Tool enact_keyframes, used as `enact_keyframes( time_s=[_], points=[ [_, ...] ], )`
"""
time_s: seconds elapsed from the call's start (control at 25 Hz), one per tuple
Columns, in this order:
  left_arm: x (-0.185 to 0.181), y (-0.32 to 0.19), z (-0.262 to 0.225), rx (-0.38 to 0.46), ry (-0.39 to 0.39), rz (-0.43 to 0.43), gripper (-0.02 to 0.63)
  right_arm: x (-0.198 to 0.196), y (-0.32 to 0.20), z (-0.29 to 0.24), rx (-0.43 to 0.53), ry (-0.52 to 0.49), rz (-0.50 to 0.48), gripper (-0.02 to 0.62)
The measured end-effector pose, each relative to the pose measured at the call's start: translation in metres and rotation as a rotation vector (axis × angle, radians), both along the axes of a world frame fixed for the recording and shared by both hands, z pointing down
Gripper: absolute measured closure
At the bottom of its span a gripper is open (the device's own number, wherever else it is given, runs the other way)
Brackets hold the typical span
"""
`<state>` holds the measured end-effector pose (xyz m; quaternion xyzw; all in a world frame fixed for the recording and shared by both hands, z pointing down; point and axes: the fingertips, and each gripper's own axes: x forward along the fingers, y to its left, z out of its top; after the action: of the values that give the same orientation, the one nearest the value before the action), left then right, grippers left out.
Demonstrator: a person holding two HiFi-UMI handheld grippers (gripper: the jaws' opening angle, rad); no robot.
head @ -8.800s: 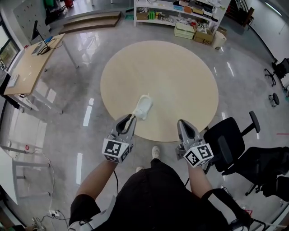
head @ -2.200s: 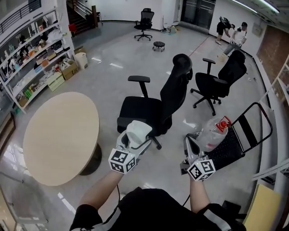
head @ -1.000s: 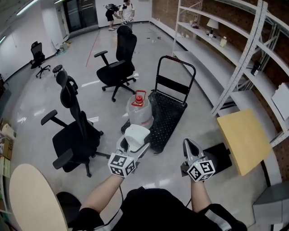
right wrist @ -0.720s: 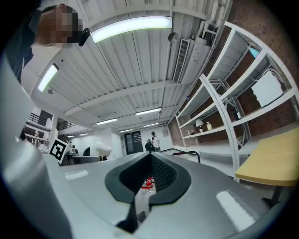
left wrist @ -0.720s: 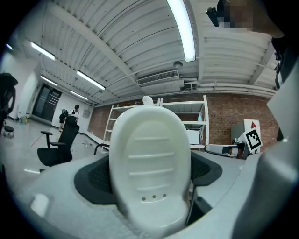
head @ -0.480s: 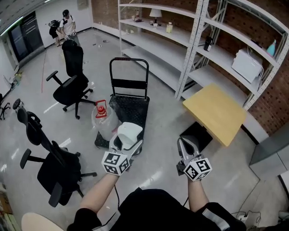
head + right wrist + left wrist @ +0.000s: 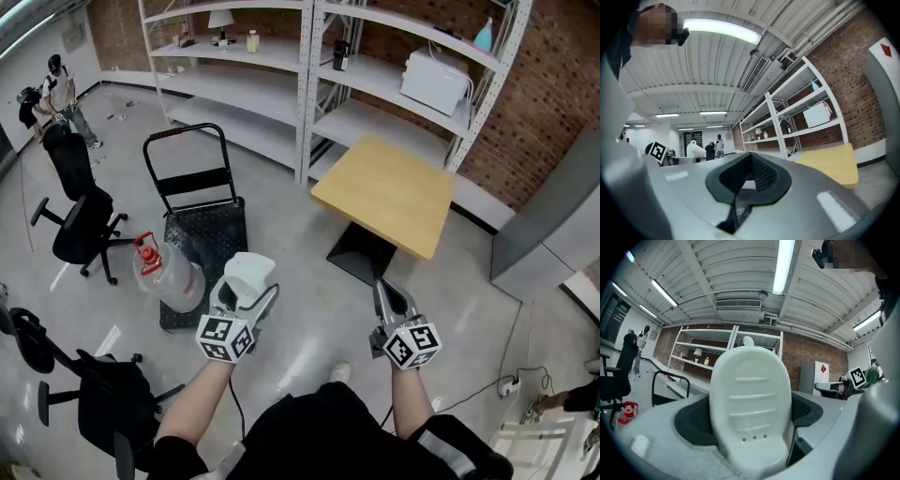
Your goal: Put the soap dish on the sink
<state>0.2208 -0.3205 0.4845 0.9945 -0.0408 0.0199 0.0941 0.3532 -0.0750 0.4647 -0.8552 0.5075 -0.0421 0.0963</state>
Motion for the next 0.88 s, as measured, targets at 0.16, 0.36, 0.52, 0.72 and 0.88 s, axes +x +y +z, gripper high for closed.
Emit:
enact_keyframes(
  time_s=[0.16,0.36,0.52,0.72,0.88],
  points=[
    [0.057,0.014,0.001,0.005,0.015,0.049,0.143,0.049,0.030,0.002,0.014,0.012,0.085,0.589],
    [0.148,0.054,-0.008,0.000,0.027,0.119,0.143,0.121,0.071,-0.003,0.030,0.024,0.152,0.589],
    [0.214,0.086,-0.011,-0.018,0.036,0.157,0.143,0.168,0.109,-0.005,0.034,0.025,0.193,0.589],
    [0.277,0.131,-0.016,-0.022,0.043,0.217,0.143,0.215,0.163,-0.008,0.028,0.030,0.251,0.589],
    [0.314,0.150,-0.017,0.005,0.012,0.268,0.143,0.232,0.193,-0.002,0.058,0.012,0.313,0.589]
  ],
)
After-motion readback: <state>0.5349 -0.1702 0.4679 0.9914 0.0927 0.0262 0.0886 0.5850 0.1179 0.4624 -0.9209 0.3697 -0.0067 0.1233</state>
